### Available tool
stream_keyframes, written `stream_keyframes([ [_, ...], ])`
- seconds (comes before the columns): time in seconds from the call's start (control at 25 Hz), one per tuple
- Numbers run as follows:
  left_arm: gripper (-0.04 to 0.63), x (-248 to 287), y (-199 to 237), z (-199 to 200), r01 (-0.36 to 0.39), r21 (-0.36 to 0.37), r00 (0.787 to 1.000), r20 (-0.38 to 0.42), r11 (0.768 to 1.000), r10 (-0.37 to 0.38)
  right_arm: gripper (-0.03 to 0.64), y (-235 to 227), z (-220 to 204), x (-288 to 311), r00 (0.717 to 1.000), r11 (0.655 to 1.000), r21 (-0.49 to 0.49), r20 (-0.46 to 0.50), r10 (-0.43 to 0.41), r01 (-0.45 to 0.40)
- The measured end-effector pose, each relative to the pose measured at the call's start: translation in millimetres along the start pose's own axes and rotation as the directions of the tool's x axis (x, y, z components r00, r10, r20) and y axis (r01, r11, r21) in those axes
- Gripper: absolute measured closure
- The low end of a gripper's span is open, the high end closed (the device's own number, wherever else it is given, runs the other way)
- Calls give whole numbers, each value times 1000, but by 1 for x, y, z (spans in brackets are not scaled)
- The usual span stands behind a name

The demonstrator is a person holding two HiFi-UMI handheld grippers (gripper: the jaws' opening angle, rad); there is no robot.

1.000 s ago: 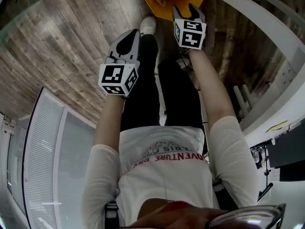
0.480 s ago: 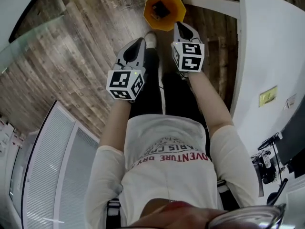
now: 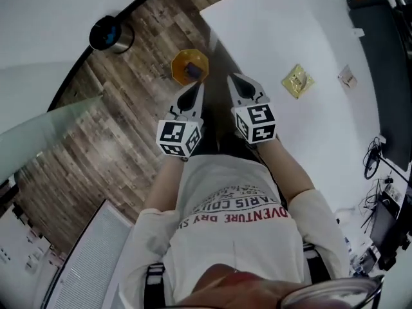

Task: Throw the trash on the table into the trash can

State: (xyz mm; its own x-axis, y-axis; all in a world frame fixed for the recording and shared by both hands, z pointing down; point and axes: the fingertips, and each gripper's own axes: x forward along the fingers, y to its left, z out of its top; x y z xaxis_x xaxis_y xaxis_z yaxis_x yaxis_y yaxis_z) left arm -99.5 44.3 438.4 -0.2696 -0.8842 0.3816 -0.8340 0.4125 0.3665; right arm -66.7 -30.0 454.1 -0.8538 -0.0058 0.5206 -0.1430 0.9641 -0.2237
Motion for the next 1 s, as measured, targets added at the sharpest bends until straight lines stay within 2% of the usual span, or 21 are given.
stream_keyframes([
  [0.12, 572, -2, -70, 22, 87, 36, 996, 27, 996, -88, 592, -25, 15, -77, 996, 997, 50, 64, -65, 61],
  [0.2, 572, 3, -118, 34, 157, 76, 987, 31, 985, -160, 591, -50, 23, -128, 983, 987, 95, 118, -141, 130],
  [0.24, 572, 9, -142, 40, 204, 104, 978, 29, 973, -208, 591, -66, 25, -153, 970, 978, 116, 146, -192, 176],
  [0.32, 572, 21, -194, 47, 310, 171, 949, 8, 935, -316, 591, -96, 24, -206, 932, 948, 162, 198, -304, 275],
  [0.44, 572, 33, -273, 42, 453, 271, 888, -56, 849, -456, 591, -135, 11, -286, 859, 887, 239, 247, -449, 396],
  [0.56, 572, 39, -346, 30, 553, 347, 826, -107, 758, -554, 591, -167, -12, -361, 776, 816, 304, 271, -569, 492],
  [0.68, 572, 42, -417, 20, 644, 394, 748, -144, 656, -648, 591, -192, -40, -435, 661, 711, 375, 276, -698, 595],
  [0.8, 572, 34, -480, 10, 724, 402, 661, -171, 560, -731, 591, -203, -68, -499, 550, 606, 434, 262, -793, 667],
  [0.88, 572, 25, -511, 3, 762, 395, 613, -187, 513, -767, 591, -205, -82, -530, 500, 557, 456, 251, -829, 694],
  [1.0, 572, 15, -545, -2, 791, 404, 568, -207, 459, -796, 591, -207, -95, -561, 441, 502, 481, 244, -864, 718],
])
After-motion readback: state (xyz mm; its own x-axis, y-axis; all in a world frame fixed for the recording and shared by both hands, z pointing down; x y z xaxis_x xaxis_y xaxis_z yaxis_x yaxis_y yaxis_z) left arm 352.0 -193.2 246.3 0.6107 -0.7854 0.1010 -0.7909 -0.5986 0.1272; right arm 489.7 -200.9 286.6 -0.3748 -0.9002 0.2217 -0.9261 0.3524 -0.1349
